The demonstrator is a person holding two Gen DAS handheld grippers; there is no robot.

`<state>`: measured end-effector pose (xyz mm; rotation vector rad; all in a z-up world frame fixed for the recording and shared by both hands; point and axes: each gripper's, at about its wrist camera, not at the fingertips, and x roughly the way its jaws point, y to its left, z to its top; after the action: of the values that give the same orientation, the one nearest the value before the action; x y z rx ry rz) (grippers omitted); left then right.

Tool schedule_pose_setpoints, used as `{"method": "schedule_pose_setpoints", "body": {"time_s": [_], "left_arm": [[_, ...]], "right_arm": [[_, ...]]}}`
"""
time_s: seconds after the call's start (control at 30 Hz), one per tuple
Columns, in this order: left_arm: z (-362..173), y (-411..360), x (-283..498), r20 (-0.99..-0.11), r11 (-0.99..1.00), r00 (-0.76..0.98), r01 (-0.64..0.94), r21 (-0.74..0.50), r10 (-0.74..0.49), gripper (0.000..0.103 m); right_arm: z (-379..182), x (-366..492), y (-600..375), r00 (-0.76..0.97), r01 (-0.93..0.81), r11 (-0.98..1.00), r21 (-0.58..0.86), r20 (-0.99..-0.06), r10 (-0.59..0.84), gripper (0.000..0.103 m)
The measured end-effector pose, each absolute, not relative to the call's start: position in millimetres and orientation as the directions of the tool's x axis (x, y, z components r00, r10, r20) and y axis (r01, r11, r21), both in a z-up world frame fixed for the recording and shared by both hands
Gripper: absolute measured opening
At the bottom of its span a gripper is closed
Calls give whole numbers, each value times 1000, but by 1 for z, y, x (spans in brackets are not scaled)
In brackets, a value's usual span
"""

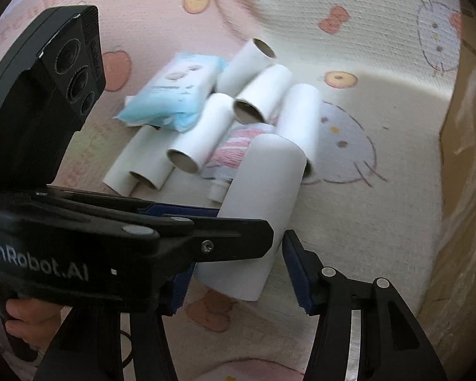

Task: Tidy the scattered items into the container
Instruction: 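Lift the white tube with the left gripper and carry it over the box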

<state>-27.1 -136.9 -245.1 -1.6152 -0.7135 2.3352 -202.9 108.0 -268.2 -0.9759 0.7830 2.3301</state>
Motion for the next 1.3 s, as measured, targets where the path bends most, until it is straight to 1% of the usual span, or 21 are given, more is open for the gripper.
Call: {"method": "schedule_pose_setpoints", "body": {"time_s": [0.13, 0.33, 0.5, 0.63, 0.83, 1.1, 1.3], "left_arm": [[-238, -142, -23, -809, -858, -401, 98, -504, 429, 44], [-210, -139, -23, -811, -885, -444, 78, -458, 381, 44], [-176, -143, -28, -840, -903, -428, 113, -415, 333, 44], [-149, -140, -33, -845, -927, -445, 80, -367, 296, 44], [-109, -126, -37, -838, -965, -500, 13, -262, 221, 44], [-62, -113, -44, -810, -982, -561, -22, -190, 170, 44], [-33, -101, -52, -800, -986, -577, -74, -151, 166, 44]], "right_arm": [[-266, -202, 114, -659, -610, -693, 384, -731, 175, 52], [-241, -205, 115, -683, -587, -708, 393, -710, 172, 52], [-216, -210, 119, -714, -544, -737, 400, -682, 157, 52], [-193, -212, 127, -733, -516, -757, 400, -664, 148, 53], [-158, -210, 137, -752, -497, -778, 385, -638, 164, 53], [-114, -204, 142, -786, -480, -801, 358, -581, 212, 53], [-87, -197, 148, -793, -496, -801, 336, -552, 259, 53]]}}
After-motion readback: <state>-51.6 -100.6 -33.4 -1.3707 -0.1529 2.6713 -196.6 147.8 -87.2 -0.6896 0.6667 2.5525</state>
